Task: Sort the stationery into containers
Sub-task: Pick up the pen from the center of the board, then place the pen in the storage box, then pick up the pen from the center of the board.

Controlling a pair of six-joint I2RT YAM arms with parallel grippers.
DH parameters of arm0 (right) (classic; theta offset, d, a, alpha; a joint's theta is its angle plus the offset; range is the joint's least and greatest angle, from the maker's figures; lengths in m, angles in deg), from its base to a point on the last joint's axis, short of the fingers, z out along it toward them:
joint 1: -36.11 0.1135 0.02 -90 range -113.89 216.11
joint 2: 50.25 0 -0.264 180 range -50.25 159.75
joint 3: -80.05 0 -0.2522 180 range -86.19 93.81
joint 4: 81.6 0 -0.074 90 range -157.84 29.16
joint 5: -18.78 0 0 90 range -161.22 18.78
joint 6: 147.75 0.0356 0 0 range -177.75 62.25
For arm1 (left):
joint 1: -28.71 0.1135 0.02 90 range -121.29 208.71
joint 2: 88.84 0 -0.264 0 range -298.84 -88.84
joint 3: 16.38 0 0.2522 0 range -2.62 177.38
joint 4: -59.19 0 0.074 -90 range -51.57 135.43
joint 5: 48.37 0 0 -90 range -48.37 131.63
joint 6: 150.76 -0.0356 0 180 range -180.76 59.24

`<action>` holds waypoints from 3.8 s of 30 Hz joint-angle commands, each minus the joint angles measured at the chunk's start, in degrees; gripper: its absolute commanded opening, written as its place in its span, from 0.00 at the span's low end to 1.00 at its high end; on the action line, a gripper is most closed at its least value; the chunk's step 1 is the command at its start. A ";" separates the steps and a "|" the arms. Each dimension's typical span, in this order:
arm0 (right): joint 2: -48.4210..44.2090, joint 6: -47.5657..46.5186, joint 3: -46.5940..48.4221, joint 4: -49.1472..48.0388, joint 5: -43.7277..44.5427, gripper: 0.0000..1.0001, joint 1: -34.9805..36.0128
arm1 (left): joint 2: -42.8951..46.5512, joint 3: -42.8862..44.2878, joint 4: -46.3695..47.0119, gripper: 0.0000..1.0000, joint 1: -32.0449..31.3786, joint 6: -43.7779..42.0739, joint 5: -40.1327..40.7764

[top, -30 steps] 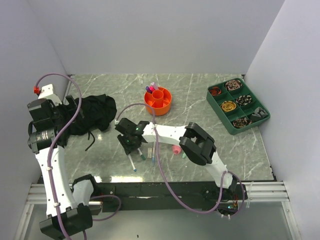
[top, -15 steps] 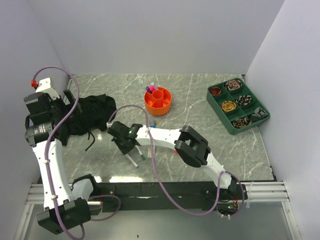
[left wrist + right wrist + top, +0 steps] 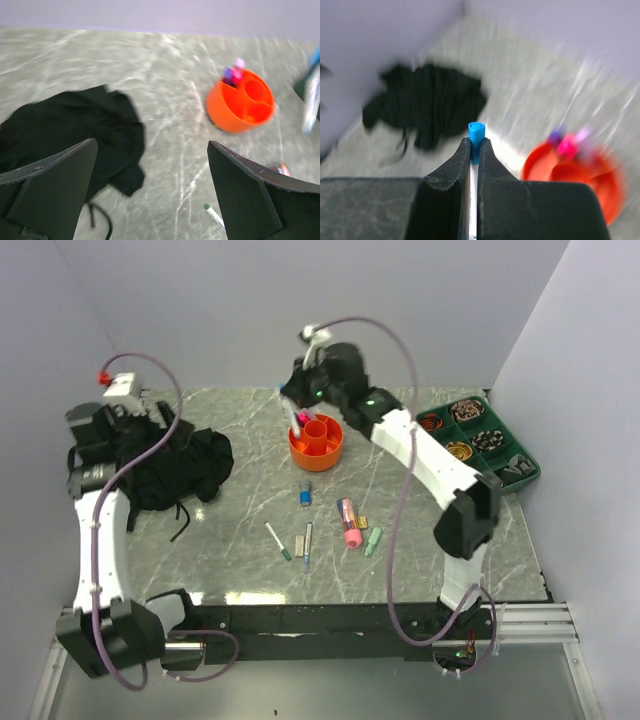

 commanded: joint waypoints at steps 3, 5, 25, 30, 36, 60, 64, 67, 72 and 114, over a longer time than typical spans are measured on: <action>-8.36 -11.03 -11.47 -29.30 -0.11 0.00 -2.37 | -8.74 8.47 2.12 1.00 -13.28 -8.72 -1.79; -9.59 -13.41 -15.18 -36.92 3.94 0.00 -3.42 | -12.43 10.92 1.16 0.99 -15.33 -9.01 -1.41; -4.15 -13.07 -28.03 -49.98 14.32 0.00 -12.31 | -31.07 22.36 -4.82 1.00 -18.67 -9.71 0.43; -1.51 -11.66 -27.50 -50.15 12.83 0.00 -12.66 | -32.48 22.80 -6.14 0.99 -18.85 -10.59 1.75; 0.33 -10.26 -28.29 -50.77 12.12 0.00 -12.66 | -33.53 22.63 -6.76 1.00 -18.94 -11.12 2.89; 1.41 -7.97 -27.59 -46.73 8.34 0.47 -12.84 | -32.48 20.70 -9.48 1.00 -18.85 -13.14 4.65; -3.87 -8.41 -29.34 -42.18 8.78 0.50 -12.84 | -30.29 19.20 -13.69 1.00 -18.94 -21.70 -3.65; -9.32 -9.54 -30.75 -36.74 8.25 0.52 -12.84 | -27.91 18.41 -22.96 1.00 -22.35 -36.17 -9.04; -18.19 -10.96 -31.90 -23.81 5.62 0.57 -14.06 | -26.32 17.10 -40.57 0.91 -31.13 -62.49 -11.01; -22.43 -8.94 -37.53 -1.11 -11.79 0.63 -34.99 | -39.60 -3.38 -26.01 0.40 -61.74 -78.09 10.63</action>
